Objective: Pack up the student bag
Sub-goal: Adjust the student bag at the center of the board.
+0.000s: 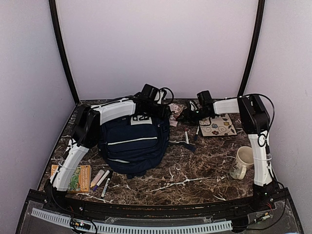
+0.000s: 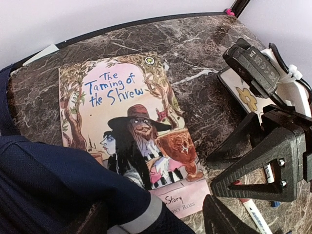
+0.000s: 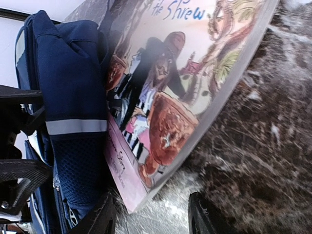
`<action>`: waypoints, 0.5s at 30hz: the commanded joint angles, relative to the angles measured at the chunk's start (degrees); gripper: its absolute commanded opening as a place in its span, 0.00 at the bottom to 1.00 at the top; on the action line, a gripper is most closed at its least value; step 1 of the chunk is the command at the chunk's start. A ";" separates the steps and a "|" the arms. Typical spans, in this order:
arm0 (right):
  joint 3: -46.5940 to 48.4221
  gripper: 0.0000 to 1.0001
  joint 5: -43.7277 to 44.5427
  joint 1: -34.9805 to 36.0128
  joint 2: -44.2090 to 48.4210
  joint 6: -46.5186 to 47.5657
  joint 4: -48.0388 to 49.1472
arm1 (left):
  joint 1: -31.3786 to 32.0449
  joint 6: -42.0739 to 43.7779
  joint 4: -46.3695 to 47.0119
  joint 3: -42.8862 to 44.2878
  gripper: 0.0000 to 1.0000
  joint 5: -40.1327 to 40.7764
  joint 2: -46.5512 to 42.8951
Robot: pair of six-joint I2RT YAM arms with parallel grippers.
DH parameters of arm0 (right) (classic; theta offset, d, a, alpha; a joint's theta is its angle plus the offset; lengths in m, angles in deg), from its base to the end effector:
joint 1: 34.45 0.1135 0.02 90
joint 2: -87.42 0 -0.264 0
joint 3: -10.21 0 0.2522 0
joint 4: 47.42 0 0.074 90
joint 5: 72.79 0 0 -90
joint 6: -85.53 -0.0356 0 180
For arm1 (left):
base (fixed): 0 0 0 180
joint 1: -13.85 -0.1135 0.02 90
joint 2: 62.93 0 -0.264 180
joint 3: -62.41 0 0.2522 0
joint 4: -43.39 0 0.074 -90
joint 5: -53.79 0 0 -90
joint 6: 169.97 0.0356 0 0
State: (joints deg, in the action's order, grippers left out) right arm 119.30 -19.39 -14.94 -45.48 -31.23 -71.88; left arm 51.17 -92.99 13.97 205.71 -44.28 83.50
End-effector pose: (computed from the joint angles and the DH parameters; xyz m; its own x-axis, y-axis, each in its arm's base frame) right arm 0.4630 0.1866 0.1285 -0.9173 0.0585 -0.3940 -0.2567 0.6696 0.6970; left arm 0.4613 -0.3580 0.1869 -0.5733 0.1566 -0.8042 0.5801 0.7707 -0.2635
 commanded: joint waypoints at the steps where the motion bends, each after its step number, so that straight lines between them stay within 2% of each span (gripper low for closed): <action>1: 2.49 0.49 -4.43 -0.06 -3.63 -3.63 2.60 | -1.26 -3.72 -2.40 1.07 0.70 6.59 1.32; 7: 3.28 0.46 -6.39 -0.11 -5.75 -7.47 5.03 | -5.36 -6.73 -5.99 -3.59 0.68 10.87 0.25; 11: 4.73 0.40 -6.51 -1.06 -7.99 -11.67 6.08 | -5.66 -4.23 -6.10 -7.86 0.67 18.42 -1.91; 12: 5.22 0.38 -6.34 -1.33 -8.59 -12.52 5.99 | -5.77 -3.88 -6.33 -8.24 0.67 19.40 -2.17; 15: 5.82 0.23 -6.34 -1.84 -9.81 -14.37 6.57 | -6.14 -3.53 -6.95 -8.34 0.67 19.74 -2.31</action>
State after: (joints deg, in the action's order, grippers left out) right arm 124.09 -26.43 -15.73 -51.93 -41.22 -65.92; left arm 47.63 -97.29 15.39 200.40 -32.24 82.21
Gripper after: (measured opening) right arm 0.312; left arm 0.668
